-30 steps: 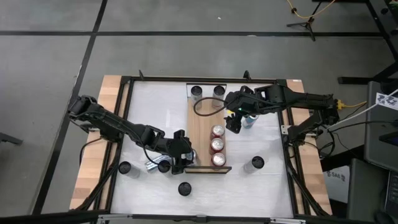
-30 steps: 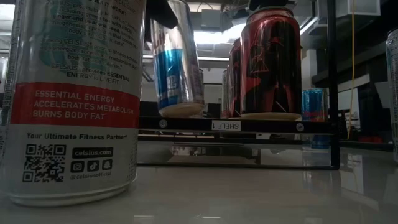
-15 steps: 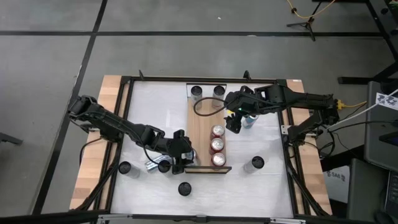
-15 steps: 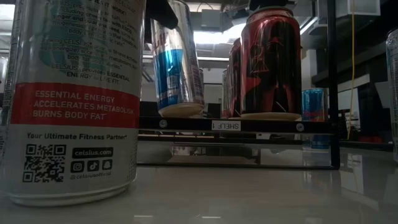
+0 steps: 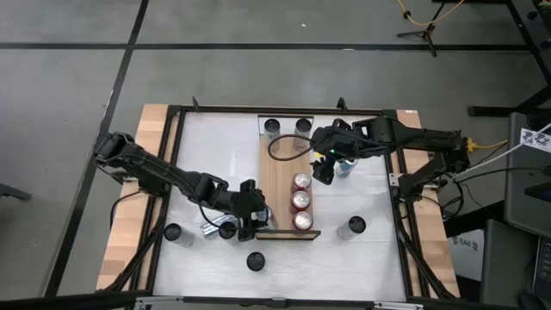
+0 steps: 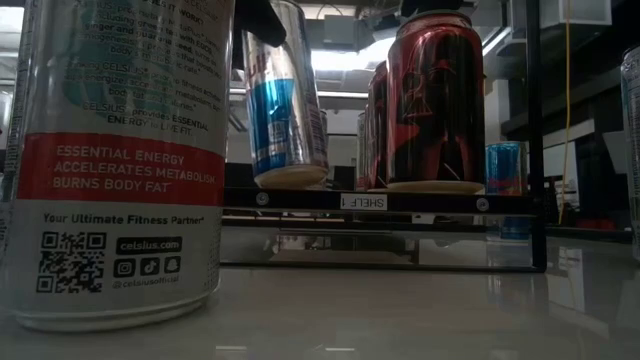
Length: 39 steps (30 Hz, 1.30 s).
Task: Place canned beverage on shelf
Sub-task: Put the blue soda can on the shelf
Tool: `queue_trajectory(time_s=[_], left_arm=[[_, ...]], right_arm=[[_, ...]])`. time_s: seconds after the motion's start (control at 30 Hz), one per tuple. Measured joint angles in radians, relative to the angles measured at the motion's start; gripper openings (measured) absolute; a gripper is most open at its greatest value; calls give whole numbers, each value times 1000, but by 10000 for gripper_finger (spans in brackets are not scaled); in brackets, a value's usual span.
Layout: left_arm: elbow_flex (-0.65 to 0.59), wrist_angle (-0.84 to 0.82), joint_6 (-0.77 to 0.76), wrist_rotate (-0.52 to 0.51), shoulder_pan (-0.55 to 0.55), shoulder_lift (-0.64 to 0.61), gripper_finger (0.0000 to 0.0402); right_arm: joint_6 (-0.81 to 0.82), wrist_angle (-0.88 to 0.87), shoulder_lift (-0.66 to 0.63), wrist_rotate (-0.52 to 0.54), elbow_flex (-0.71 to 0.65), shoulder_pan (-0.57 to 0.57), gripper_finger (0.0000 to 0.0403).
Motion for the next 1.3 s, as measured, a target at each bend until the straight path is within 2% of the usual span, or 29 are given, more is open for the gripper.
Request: queue_trajectory(time_s=[0.7, 1.0, 1.3], left_arm=[[0, 0, 0, 0, -1, 0, 242], [0, 6, 0, -1, -1, -3, 286], [0, 2, 0, 7, -1, -3, 289]], right_arm=[[-1, 0, 0, 0, 0, 0, 344], [-3, 0, 0, 0, 0, 0, 344], [-5, 0, 0, 0, 0, 0, 344]])
